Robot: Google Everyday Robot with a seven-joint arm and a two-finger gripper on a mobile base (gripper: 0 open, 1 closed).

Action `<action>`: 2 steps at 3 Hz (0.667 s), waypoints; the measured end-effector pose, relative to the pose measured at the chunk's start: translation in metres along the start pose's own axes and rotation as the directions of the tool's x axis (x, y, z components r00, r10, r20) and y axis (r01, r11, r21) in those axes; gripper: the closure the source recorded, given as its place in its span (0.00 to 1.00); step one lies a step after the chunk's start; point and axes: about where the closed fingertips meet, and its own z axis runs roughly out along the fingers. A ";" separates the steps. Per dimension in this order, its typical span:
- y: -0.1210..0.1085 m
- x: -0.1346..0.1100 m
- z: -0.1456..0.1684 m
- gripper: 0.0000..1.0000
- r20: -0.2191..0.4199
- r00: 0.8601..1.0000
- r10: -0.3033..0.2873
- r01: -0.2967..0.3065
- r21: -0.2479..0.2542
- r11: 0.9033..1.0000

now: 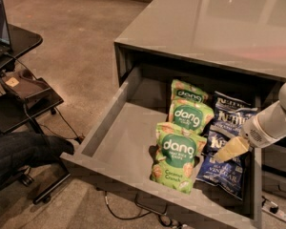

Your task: Pick blue chip bag from top drawer and place on counter

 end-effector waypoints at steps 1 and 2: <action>-0.011 0.005 0.019 0.15 -0.011 1.000 0.026 -0.026 -0.015 1.000; -0.021 0.010 0.034 0.16 -0.020 0.999 0.050 -0.050 -0.017 0.999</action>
Offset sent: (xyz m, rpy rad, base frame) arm 0.0157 -0.0183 -0.0552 0.0049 0.0553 -0.0658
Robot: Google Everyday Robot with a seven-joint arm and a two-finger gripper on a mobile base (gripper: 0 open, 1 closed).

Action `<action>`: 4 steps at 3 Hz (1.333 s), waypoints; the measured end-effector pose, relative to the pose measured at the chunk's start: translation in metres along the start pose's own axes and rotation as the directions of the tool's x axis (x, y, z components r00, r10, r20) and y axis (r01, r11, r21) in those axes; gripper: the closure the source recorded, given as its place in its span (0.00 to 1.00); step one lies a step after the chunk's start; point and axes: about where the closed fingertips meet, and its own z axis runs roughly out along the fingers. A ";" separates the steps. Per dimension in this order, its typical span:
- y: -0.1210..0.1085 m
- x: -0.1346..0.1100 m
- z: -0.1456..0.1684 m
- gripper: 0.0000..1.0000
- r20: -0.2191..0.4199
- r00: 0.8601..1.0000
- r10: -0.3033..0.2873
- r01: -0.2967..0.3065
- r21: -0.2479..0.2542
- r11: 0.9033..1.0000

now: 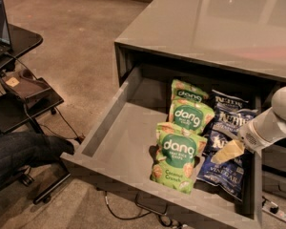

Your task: Pick blue chip bag from top drawer and place on counter

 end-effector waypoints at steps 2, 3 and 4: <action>-0.006 0.004 0.009 0.59 -0.003 1.000 0.018 -0.018 0.000 1.000; -0.006 0.004 0.009 0.80 -0.003 1.000 0.018 -0.018 0.000 1.000; 0.005 -0.004 -0.012 1.00 0.029 1.000 -0.012 0.011 0.010 1.000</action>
Offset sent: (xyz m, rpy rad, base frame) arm 0.0011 -0.0037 -0.0100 0.0003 0.0077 -0.0145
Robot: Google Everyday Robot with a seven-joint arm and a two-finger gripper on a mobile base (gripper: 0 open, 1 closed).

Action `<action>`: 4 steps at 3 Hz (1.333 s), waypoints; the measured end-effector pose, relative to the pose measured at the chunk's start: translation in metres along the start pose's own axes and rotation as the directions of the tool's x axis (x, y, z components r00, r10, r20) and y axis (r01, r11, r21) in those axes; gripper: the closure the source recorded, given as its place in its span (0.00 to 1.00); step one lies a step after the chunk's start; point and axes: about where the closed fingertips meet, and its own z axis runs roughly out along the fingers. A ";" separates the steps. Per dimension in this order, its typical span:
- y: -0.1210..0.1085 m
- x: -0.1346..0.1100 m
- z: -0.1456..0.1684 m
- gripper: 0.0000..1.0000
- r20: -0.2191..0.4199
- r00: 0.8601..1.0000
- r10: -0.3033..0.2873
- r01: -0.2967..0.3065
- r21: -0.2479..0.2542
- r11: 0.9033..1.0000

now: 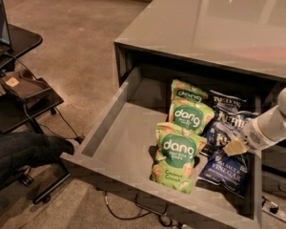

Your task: Pick blue chip bag from top drawer and place on counter

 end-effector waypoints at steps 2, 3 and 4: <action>0.032 -0.022 -0.072 1.00 0.121 0.988 -0.092 0.086 0.053 0.995; 0.047 -0.029 -0.111 1.00 0.195 0.972 -0.130 0.113 0.099 0.989; 0.053 -0.038 -0.135 1.00 0.247 0.957 -0.151 0.124 0.120 0.985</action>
Offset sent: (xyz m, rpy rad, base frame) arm -0.0253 0.0110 0.1451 0.0279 -0.2864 0.0556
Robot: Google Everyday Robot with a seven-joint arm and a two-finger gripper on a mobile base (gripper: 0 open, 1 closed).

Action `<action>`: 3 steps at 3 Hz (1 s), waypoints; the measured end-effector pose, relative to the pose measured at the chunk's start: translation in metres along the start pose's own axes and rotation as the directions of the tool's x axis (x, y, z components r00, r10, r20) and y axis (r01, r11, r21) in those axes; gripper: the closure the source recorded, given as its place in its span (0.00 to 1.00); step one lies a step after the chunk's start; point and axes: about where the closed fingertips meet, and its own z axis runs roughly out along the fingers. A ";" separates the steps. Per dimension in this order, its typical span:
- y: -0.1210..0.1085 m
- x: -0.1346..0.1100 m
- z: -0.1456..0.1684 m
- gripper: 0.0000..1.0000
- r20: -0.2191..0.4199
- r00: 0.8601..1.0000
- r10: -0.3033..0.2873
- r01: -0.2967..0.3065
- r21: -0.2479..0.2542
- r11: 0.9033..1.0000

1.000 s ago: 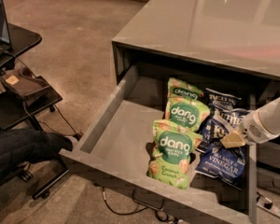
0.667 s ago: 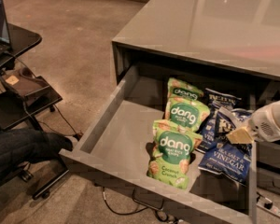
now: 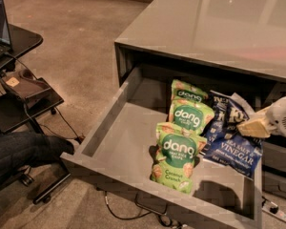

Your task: Pick blue chip bag from top drawer and place on counter

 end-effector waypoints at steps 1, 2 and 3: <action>-0.013 0.001 -0.022 1.00 0.126 0.991 0.041 -0.038 -0.024 0.999; -0.010 -0.002 -0.026 1.00 0.152 0.987 0.060 -0.055 -0.036 0.998; -0.010 -0.002 -0.026 1.00 0.152 0.987 0.060 -0.055 -0.036 0.998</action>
Offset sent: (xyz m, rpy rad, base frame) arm -0.0006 -0.0158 0.0145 0.0875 -0.0575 -0.0201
